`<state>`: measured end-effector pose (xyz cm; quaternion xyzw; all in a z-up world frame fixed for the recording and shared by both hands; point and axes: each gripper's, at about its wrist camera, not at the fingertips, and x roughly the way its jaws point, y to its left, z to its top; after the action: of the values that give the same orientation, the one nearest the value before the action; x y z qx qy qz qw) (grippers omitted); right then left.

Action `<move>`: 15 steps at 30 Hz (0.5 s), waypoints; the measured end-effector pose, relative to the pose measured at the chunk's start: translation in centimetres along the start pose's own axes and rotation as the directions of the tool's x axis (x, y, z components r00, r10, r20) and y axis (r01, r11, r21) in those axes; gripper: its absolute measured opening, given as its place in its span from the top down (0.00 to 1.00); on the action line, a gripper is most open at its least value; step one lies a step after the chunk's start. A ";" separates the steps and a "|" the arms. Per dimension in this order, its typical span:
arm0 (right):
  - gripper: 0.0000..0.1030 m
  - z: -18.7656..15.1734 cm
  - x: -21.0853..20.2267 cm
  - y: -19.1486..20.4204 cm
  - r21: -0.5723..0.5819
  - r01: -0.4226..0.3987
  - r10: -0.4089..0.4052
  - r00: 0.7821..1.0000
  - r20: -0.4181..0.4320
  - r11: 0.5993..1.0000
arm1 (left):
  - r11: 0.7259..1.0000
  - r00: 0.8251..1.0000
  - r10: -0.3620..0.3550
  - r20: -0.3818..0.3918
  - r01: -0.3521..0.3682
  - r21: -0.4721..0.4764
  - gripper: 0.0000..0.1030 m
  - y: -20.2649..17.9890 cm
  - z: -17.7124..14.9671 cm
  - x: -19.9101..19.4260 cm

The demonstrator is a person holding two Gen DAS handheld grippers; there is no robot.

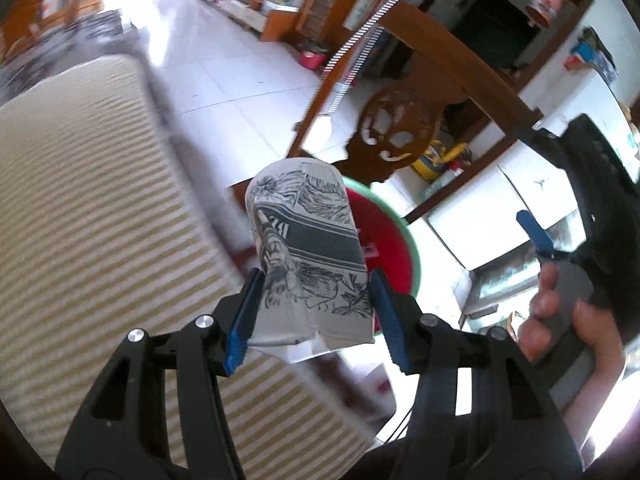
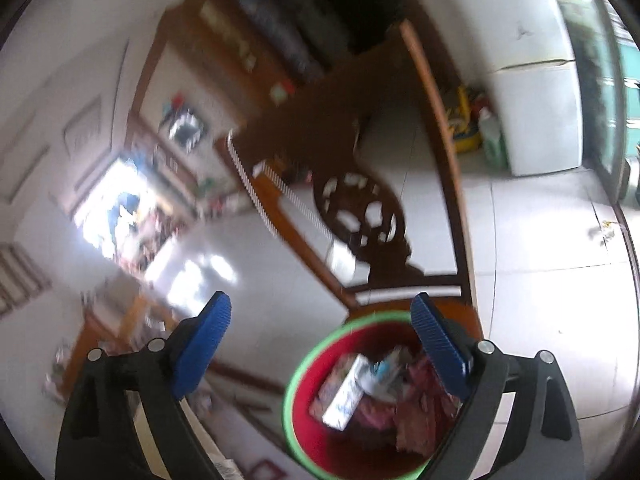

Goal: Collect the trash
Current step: 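Carry the paper cup and blue-white wrapper to the red bin and release both, then grasp the orange juice carton with the left tool while the right tool grasps crumpled grey paper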

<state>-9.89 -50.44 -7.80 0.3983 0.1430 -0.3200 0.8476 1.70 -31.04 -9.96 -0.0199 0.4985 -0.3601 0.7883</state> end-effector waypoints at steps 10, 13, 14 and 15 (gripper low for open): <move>0.14 0.2 -0.5 0.7 -0.001 -0.014 0.014 0.997 0.072 1.000 | 0.999 0.998 -0.033 0.057 0.031 0.037 0.25 -2.8 1.9 0.3; 0.14 -0.1 -0.1 1.1 -0.012 -0.015 0.015 0.999 0.046 1.000 | 0.999 0.997 -0.004 0.077 0.000 0.053 0.23 -2.2 1.5 -0.7; 0.14 -0.2 -0.1 1.2 -0.012 -0.015 0.015 0.999 0.042 1.000 | 0.999 0.996 0.009 0.086 -0.014 0.052 0.23 -1.6 1.4 -1.2; 0.14 -0.3 -0.1 1.3 -0.014 -0.015 0.015 0.999 0.036 1.000 | 0.999 0.995 0.019 0.095 -0.024 0.048 0.23 -0.9 1.1 -2.0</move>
<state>-9.05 -49.55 -7.17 0.3878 0.1266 -0.3199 0.8551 1.58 -30.92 -7.52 -0.0121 0.4520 -0.3625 0.8150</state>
